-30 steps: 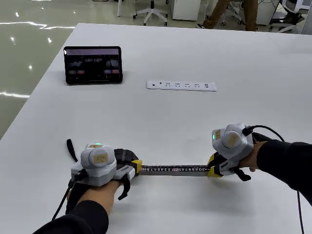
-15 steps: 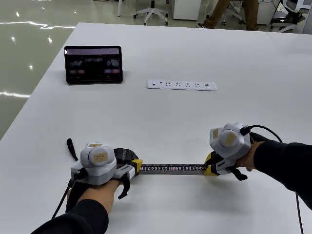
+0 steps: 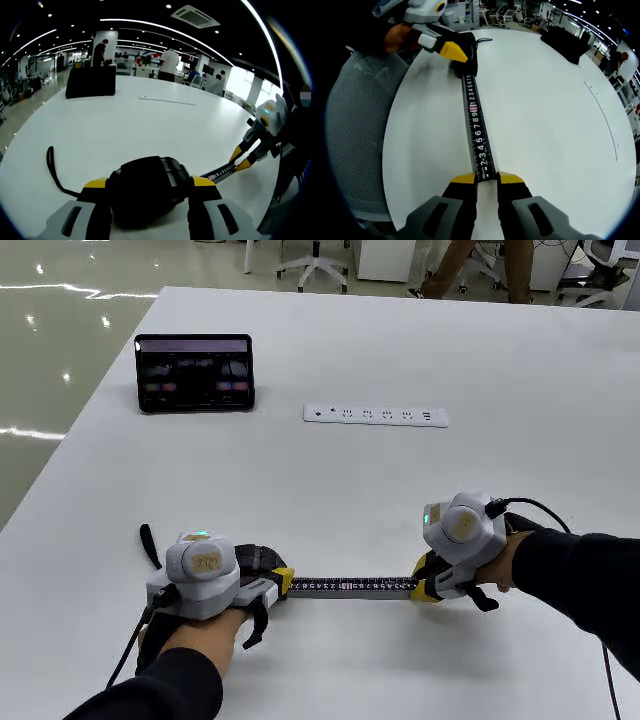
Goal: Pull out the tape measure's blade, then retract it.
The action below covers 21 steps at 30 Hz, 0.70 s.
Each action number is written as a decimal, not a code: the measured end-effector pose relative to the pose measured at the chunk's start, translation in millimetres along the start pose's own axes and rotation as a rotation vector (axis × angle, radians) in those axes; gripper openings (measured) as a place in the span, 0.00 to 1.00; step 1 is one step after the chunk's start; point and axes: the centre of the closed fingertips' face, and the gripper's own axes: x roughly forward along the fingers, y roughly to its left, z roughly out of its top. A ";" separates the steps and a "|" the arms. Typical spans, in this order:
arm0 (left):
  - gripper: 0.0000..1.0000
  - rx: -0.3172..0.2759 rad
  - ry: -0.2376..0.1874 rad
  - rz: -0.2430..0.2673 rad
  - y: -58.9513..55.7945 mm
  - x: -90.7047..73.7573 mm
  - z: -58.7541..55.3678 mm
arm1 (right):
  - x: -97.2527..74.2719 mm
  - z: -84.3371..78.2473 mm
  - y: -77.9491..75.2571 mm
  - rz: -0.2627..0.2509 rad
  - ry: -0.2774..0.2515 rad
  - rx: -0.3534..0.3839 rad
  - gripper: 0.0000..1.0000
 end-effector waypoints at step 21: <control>0.57 -0.002 0.003 -0.009 -0.5 0.1 -0.2 | 4.0 9.9 6.1 -0.006 -0.003 0.016 0.11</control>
